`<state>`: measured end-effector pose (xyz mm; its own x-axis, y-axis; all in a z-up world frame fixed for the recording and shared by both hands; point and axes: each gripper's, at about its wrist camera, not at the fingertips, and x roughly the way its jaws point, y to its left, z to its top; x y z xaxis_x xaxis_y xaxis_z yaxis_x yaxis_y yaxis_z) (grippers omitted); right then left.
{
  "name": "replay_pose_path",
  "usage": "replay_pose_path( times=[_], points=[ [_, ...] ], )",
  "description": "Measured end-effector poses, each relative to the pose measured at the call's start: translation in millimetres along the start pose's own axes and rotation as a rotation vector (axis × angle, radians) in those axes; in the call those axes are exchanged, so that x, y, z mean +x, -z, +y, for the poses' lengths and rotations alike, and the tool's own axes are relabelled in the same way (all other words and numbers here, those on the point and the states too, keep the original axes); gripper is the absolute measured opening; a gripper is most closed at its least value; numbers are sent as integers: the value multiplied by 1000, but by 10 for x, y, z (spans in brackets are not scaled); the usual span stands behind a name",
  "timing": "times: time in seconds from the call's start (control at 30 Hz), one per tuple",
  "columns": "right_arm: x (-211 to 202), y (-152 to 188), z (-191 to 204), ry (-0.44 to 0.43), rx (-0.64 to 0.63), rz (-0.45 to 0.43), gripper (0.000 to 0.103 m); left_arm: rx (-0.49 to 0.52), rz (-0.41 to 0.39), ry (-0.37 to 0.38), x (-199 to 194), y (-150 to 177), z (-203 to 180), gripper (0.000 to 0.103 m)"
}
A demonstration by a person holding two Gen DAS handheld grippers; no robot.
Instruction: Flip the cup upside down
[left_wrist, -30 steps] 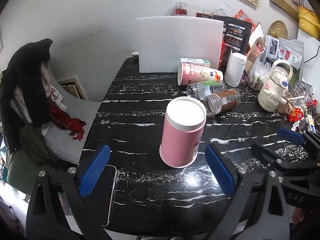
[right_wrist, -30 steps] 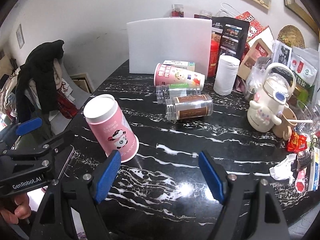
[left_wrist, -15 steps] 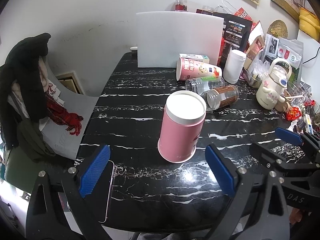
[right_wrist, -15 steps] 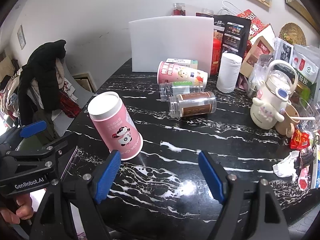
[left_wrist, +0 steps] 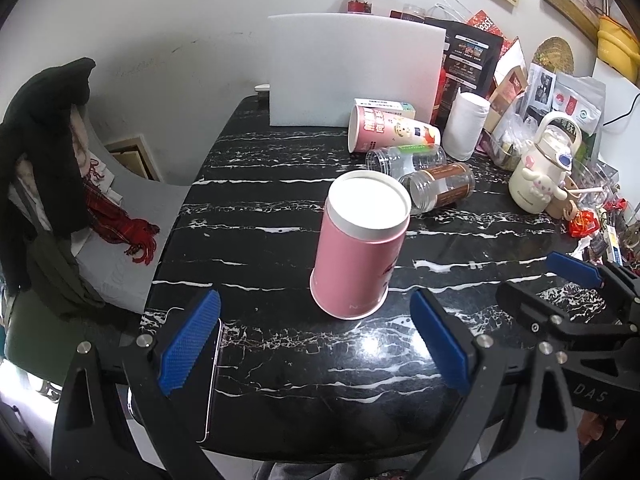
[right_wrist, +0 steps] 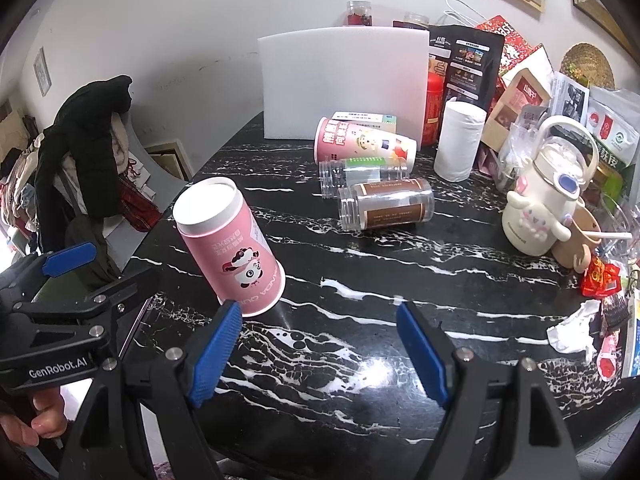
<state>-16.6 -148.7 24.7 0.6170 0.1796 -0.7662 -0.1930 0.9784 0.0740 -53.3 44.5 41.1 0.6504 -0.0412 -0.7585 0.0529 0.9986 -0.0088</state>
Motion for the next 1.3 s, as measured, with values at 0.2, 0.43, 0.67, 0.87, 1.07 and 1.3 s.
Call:
replay_pose_path(
  times=[0.2,0.43,0.67,0.87,1.07,1.3],
  points=[
    [18,3,-8,0,-2,6,80,7,5,-5,24,-9,-3,96],
    [21,-2,-7,1,-2,10,80,18,12,-4,46,-12,-28,96],
    [35,-1,-26,1,2,10,80,27,8,-4,36,-18,-52,96],
    [41,6,-61,7,7,13,80,30,10,-2,35,-33,-61,96],
    [38,10,-78,10,12,15,80,31,6,-10,35,-50,-73,96],
    [42,14,-77,13,7,19,80,40,11,-22,27,-56,-67,96]
  ],
)
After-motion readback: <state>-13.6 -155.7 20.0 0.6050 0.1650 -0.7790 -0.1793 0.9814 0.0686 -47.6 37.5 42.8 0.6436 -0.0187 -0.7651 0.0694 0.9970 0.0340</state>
